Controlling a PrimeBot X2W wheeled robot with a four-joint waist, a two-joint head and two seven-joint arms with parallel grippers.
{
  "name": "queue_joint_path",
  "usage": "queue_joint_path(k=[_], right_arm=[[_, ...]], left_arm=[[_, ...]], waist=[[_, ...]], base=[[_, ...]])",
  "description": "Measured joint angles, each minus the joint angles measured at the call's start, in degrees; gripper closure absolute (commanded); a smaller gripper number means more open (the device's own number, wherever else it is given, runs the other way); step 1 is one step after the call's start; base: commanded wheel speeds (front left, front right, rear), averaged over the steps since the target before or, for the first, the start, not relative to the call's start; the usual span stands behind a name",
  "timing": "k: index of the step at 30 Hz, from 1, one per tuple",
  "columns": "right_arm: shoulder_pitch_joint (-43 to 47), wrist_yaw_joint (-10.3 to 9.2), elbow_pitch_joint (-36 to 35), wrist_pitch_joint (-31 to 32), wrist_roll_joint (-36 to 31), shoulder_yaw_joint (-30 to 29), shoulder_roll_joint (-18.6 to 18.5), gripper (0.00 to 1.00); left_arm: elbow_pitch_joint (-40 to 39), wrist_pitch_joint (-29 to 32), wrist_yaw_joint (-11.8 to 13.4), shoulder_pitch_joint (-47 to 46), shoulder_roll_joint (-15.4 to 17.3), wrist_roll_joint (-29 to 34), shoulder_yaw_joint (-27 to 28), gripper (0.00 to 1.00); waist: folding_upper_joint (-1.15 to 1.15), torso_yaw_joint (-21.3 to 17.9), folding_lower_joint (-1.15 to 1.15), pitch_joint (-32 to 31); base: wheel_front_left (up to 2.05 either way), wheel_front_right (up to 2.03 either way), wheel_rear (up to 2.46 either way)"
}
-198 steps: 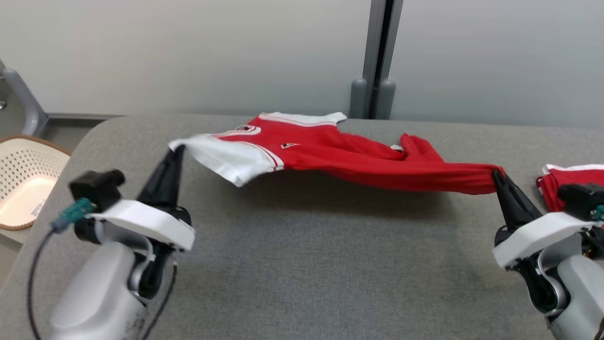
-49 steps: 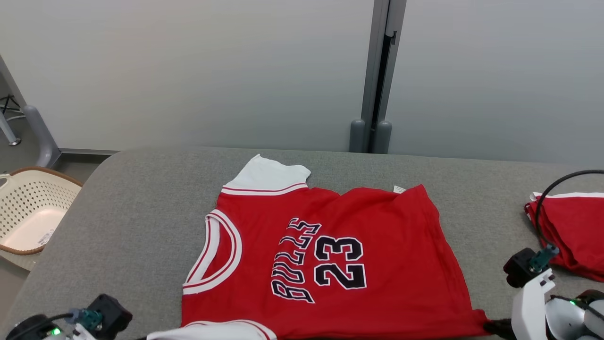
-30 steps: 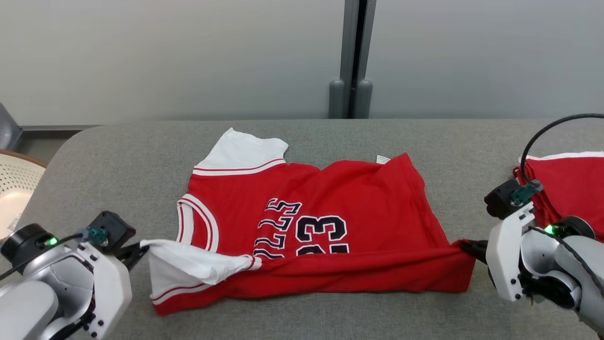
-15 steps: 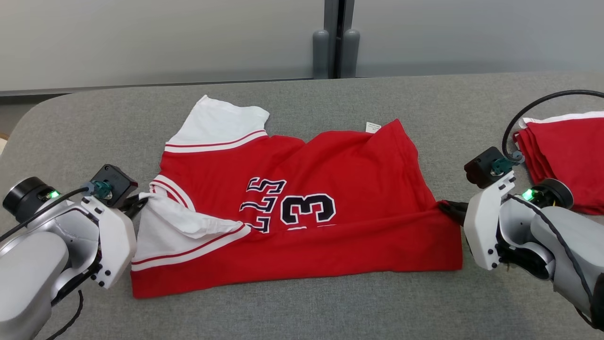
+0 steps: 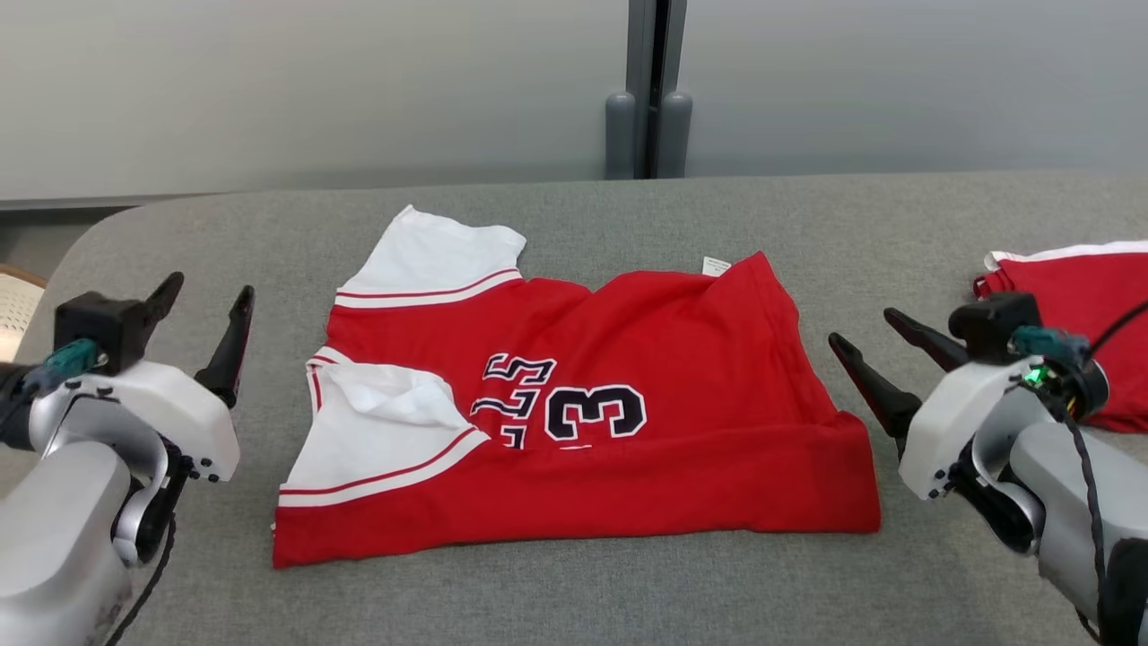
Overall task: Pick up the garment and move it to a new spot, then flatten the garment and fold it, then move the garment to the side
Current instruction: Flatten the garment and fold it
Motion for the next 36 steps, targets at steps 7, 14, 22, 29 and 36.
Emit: queue_joint_path(k=[7, 14, 22, 29, 36], right_arm=[[6.82, 0.00, 3.47, -7.12, -2.14, -9.94, 2.67, 0.00], [20.73, -0.02, -6.03, -7.45, -15.85, -34.17, 6.61, 0.00], [38.21, -0.04, -17.05, -7.45, -31.86, -50.92, 16.72, 0.00], [40.47, -0.05, -19.34, -7.45, -35.39, -52.86, 19.44, 0.00], [39.90, -0.05, -20.24, -7.45, -35.73, -52.33, 19.34, 0.00]], left_arm=[[-6.84, -7.55, 4.22, 9.74, -4.01, -4.20, 11.49, 0.00], [-21.31, -7.72, 4.76, 25.73, -13.41, 2.85, 27.30, 0.00], [-18.71, -7.72, -0.29, 36.96, -23.32, 12.14, 33.81, 0.00], [-6.25, -7.71, 0.57, 36.80, -24.42, 17.35, 36.05, 0.00], [5.57, -6.78, 0.98, 31.89, -24.29, 18.04, 36.28, 0.00]], waist=[[0.00, 1.29, 0.00, -3.71], [0.00, 2.59, 0.00, -6.43], [0.00, 2.69, 0.00, -7.62], [0.00, 1.14, 0.00, -7.27], [0.00, -1.12, 0.00, -6.17]], base=[[0.00, 0.00, 0.00], [0.00, 0.00, 0.00], [0.00, 0.00, 0.00], [0.00, 0.00, 0.00], [0.00, 0.00, 0.00]])
